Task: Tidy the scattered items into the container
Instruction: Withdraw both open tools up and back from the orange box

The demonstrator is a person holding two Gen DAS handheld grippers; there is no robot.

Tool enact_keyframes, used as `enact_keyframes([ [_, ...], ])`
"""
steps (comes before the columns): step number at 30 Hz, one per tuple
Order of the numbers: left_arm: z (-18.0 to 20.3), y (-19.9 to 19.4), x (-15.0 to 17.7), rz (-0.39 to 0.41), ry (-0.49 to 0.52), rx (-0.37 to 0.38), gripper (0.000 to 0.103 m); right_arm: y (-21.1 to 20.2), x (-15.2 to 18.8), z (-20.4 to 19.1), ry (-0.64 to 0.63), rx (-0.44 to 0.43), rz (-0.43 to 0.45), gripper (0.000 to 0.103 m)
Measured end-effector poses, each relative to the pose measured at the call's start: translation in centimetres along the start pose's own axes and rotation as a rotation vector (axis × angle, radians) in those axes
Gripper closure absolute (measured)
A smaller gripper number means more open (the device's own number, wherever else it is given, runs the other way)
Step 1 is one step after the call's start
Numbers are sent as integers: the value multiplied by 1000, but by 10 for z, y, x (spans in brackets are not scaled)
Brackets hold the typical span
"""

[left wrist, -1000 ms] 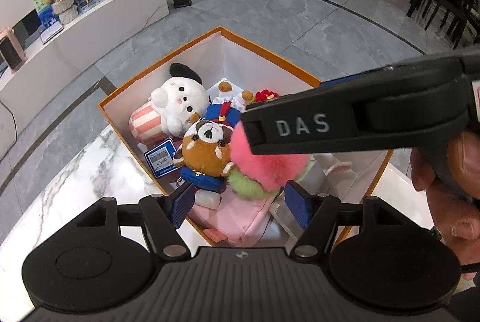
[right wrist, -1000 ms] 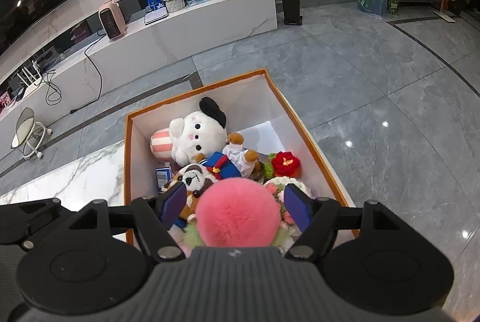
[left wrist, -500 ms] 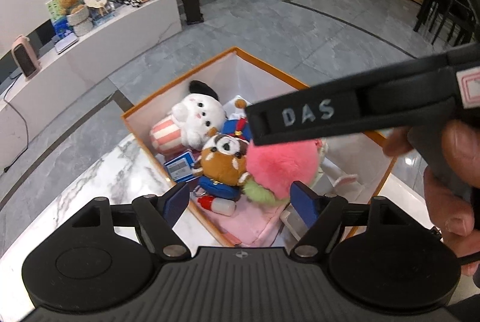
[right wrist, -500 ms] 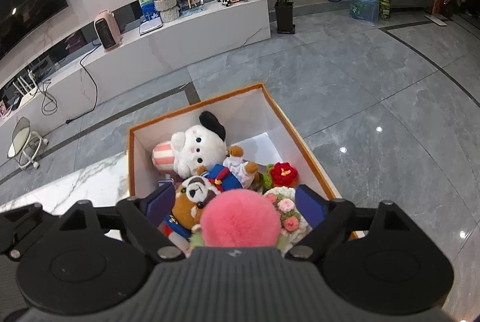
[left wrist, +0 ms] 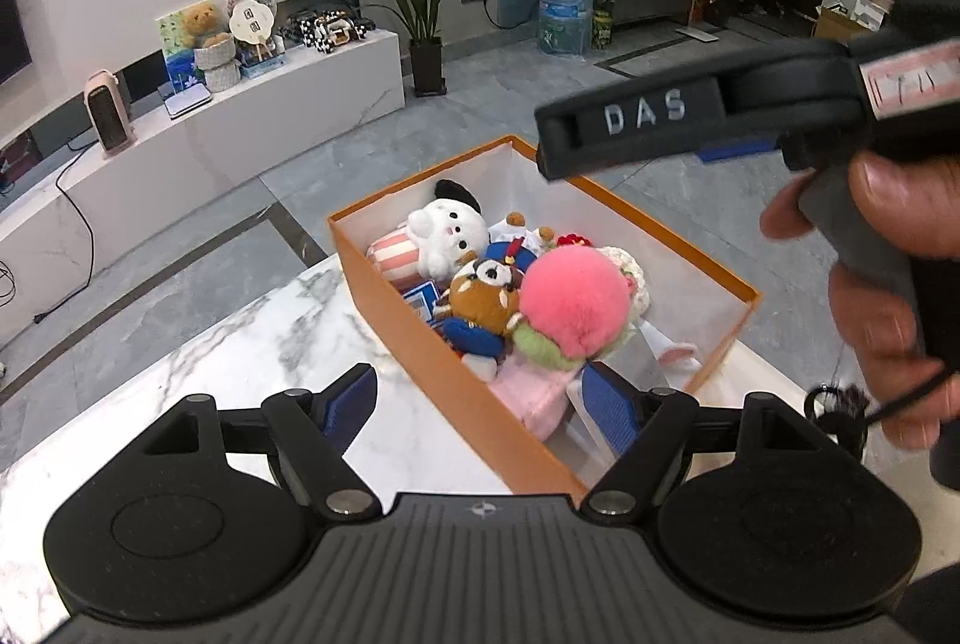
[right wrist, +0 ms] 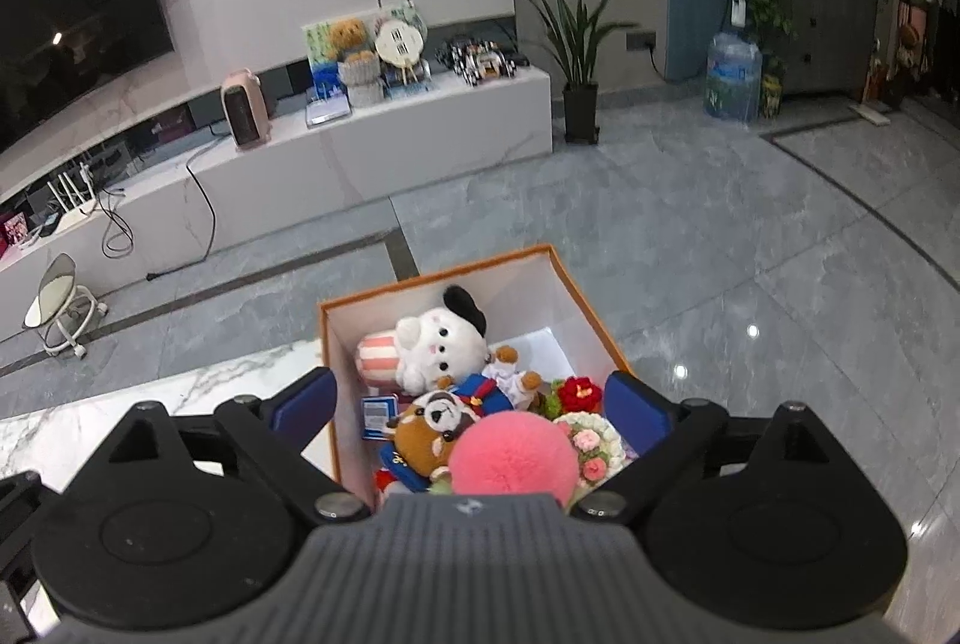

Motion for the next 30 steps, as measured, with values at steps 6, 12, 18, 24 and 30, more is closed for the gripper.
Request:
enact_keyframes([
  [6,2,-39,4,138,-57,-5,14,-37,14,0,-25,9,76,2],
  [12,14,-51,7,245,-86,27,12,-70,49,15,-23,52,145,1],
  [18,27,-23,21,175,-73,70,6,-77,64,30,45,72,146,1],
  [24,16,10,30,101,-118,4,6,-63,68,29,33,114,113,1],
  [30,4,31,33,36,-199,1,6,-48,76,20,-23,172,52,1],
])
Point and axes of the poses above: each gripper's, at about its wrist camera, not at the fingertips, and y roughly the way its jaws point, z to its right, x to its underside, the point moved 7 cm from there along y, roughly the way its jaws point, and after that the axes turned 2 degrees about -z, right-handed, at the moved point
